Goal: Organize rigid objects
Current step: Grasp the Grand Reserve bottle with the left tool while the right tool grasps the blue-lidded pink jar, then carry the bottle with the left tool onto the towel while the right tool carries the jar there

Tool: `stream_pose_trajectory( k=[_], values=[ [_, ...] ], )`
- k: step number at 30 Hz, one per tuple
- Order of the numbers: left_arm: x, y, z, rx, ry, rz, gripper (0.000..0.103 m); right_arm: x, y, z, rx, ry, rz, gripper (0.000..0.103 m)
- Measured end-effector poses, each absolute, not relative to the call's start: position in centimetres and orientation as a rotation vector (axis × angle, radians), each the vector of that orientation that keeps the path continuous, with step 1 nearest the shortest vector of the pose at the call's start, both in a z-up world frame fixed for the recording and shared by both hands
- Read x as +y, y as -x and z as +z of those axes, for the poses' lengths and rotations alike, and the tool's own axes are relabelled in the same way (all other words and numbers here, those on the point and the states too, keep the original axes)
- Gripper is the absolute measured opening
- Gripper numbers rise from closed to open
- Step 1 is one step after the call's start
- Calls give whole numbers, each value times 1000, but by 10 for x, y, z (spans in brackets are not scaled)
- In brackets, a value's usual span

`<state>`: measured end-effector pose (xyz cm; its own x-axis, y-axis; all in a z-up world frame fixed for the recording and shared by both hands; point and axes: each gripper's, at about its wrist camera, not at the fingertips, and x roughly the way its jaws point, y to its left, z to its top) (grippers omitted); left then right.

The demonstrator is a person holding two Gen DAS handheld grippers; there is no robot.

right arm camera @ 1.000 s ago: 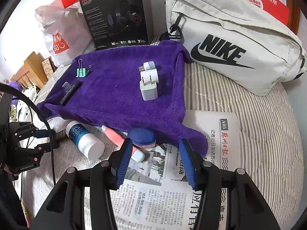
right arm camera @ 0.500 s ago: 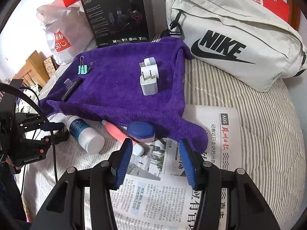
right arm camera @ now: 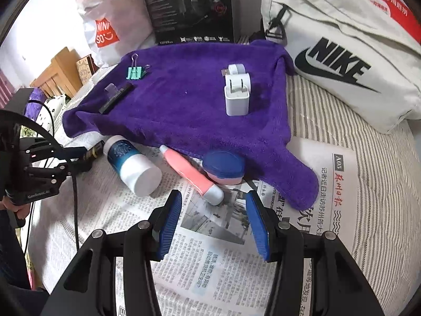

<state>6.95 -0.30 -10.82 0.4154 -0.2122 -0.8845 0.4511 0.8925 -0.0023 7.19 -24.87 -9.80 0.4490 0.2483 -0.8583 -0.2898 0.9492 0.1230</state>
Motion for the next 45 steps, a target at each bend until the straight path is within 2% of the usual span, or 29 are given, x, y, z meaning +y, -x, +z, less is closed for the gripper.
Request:
stream_pose_trajectory(
  k=[9,15,17,19,31,45],
  values=[
    [-4,-69,-108,1063,-251,-417,26,-256,-84,-98,1032,-86,291,51],
    [-3,-68,-108,1056,-243,-414,26,-246,-98,-107,1045,-76,222,50],
    [-2,-67,-108,1052,-237,-412,26,-241,-101,-110,1048,-58,206,48],
    [0,-66,-108,1050,-231,-417,26,-237,-101,-110,1028,-46,209,37],
    [18,-60,-107,1057,-228,-354,27,-268,-71,-96,1042,-4,169,38],
    [15,-58,-108,1066,-253,-347,26,-277,-60,-113,1046,-28,158,36]
  ],
)
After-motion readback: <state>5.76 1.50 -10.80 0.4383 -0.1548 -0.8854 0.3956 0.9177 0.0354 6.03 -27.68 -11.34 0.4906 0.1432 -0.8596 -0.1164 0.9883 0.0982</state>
